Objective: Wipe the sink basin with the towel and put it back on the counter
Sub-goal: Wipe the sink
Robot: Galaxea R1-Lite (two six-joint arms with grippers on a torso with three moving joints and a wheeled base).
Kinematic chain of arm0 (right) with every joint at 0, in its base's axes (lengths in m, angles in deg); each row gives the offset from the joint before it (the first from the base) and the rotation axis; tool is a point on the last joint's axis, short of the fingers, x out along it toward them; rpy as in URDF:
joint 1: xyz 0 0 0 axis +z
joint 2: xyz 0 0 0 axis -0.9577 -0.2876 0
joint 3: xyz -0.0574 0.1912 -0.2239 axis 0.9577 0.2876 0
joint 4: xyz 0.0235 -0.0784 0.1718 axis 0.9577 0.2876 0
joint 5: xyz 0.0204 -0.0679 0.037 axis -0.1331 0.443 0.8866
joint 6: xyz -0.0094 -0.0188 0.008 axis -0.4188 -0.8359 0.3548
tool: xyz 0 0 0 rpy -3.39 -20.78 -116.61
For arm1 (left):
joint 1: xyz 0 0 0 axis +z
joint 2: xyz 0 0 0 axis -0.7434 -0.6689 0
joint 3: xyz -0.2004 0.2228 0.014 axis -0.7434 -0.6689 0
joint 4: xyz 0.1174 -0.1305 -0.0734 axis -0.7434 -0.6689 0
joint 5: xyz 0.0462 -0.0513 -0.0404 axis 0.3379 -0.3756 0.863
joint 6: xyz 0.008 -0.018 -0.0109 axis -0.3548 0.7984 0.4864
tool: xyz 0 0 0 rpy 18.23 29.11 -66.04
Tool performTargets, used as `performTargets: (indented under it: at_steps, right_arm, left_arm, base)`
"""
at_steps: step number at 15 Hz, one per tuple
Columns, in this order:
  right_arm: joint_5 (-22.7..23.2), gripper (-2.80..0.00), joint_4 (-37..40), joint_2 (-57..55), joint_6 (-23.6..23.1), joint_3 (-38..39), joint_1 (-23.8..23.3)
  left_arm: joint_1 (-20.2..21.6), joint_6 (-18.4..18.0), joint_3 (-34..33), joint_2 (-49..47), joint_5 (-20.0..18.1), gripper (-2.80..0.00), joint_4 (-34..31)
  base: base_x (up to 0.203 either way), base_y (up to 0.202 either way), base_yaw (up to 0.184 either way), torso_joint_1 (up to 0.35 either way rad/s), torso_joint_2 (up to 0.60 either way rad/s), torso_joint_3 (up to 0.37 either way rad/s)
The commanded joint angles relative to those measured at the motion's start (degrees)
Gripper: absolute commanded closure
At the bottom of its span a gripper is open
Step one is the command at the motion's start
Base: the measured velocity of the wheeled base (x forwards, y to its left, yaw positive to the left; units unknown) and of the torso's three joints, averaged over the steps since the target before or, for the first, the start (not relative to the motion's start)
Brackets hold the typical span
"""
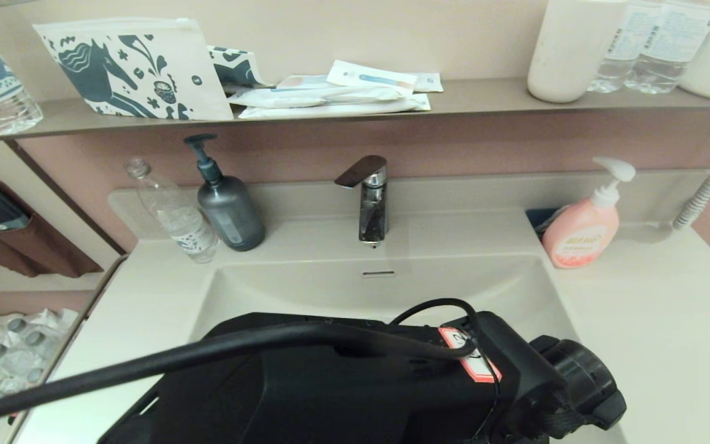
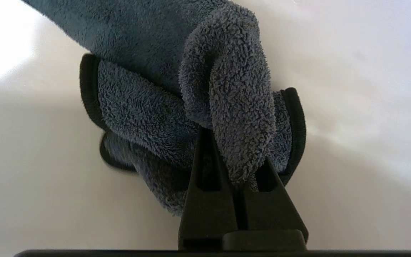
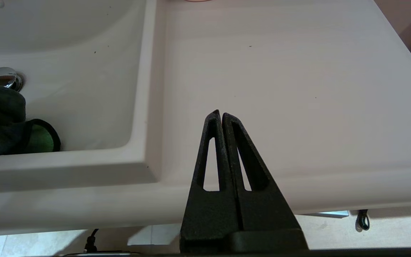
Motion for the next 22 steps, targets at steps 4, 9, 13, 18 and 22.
performTargets:
  at_steps: [4, 9, 13, 18, 22]
  right_arm:
    - [0.01, 0.00, 0.02, -0.06, 0.00, -0.02, 0.00]
    - [0.01, 0.00, 0.02, -0.06, 0.00, -0.03, 0.00]
    - [-0.01, 0.00, 0.09, -0.06, 0.00, -0.02, 0.00]
    - [-0.06, 0.00, 0.03, -0.06, 0.00, -0.03, 0.00]
    - [0.01, 0.00, 0.02, -0.06, 0.00, -0.03, 0.00]
  left_arm:
    - [-0.86, 0.36, 0.03, 1.77, -2.11, 0.00, 6.01]
    - [-0.67, -1.65, -0.17, -0.77, -1.38, 0.00, 11.86]
    - [-0.22, -3.27, -2.60, -2.98, 1.17, 0.00, 13.91]
    - [0.75, -7.84, -8.21, -2.93, 2.51, 0.00, 19.04]
    - [3.08, -10.32, -15.24, -2.79, 2.59, 0.00, 23.03]
  base:
    - [0.000, 0.000, 0.000, 0.000, 0.00, 0.000]
    - [0.000, 0.000, 0.000, 0.000, 0.00, 0.000]
    - [0.000, 0.000, 0.000, 0.000, 0.00, 0.000]
    - [0.000, 0.000, 0.000, 0.000, 0.00, 0.000]
    - [0.000, 0.000, 0.000, 0.000, 0.00, 0.000]
